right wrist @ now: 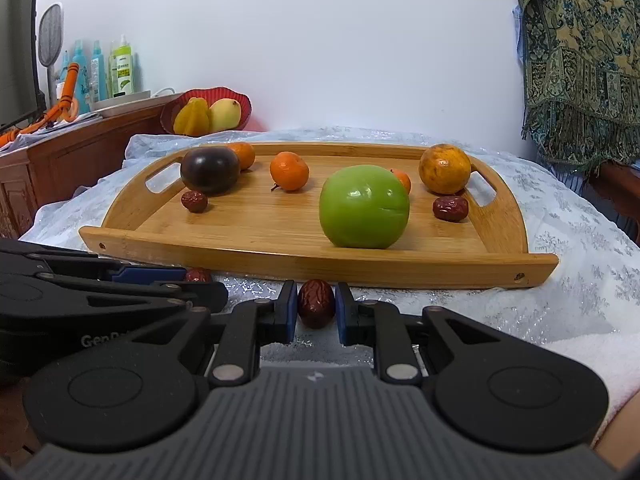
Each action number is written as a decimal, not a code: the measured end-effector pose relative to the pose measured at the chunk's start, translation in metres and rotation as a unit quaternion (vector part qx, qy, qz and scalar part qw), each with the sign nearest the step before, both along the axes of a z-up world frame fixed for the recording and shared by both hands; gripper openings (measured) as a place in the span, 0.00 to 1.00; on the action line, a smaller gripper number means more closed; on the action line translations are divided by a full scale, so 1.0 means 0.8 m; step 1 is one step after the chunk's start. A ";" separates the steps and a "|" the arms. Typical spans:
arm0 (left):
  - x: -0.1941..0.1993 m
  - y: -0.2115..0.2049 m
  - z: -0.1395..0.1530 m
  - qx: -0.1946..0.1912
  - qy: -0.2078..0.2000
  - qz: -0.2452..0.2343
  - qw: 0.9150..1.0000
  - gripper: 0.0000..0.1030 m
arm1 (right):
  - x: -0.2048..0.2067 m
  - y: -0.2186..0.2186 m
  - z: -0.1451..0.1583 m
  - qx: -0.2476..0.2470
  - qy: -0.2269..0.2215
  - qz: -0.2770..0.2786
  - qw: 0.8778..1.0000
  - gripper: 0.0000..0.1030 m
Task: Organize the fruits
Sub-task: 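Close the right gripper on a red date while the left gripper closes on another date, then lift the date with the left gripper while the right lifts its date over the tray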
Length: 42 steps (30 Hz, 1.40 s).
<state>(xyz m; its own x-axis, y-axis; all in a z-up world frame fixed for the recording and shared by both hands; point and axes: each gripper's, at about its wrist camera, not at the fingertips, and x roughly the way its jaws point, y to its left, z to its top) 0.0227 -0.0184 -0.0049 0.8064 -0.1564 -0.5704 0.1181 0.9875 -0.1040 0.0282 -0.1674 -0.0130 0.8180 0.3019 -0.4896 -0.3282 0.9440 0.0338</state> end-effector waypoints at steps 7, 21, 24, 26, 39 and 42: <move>0.001 -0.003 -0.001 0.003 -0.003 0.006 1.000 0.24 | 0.006 -0.001 -0.001 0.012 0.008 -0.009 1.000 0.23; -0.002 0.003 0.051 -0.011 -0.065 0.025 0.998 0.24 | 0.000 0.000 0.034 0.033 -0.056 -0.012 0.998 0.22; 0.012 0.007 0.069 -0.010 -0.076 0.028 0.997 0.24 | 0.012 0.002 0.047 0.038 -0.067 -0.008 0.997 0.22; 0.026 0.011 0.079 -0.012 -0.080 0.034 0.996 0.24 | 0.021 0.004 0.055 0.042 -0.073 -0.005 0.996 0.22; 0.147 0.034 0.106 -0.019 -0.074 0.074 0.994 0.24 | 0.125 0.003 0.084 0.064 -0.075 -0.042 0.994 0.22; 0.173 0.039 0.107 -0.012 -0.072 0.082 0.994 0.24 | 0.147 0.002 0.084 0.067 -0.068 -0.052 0.994 0.22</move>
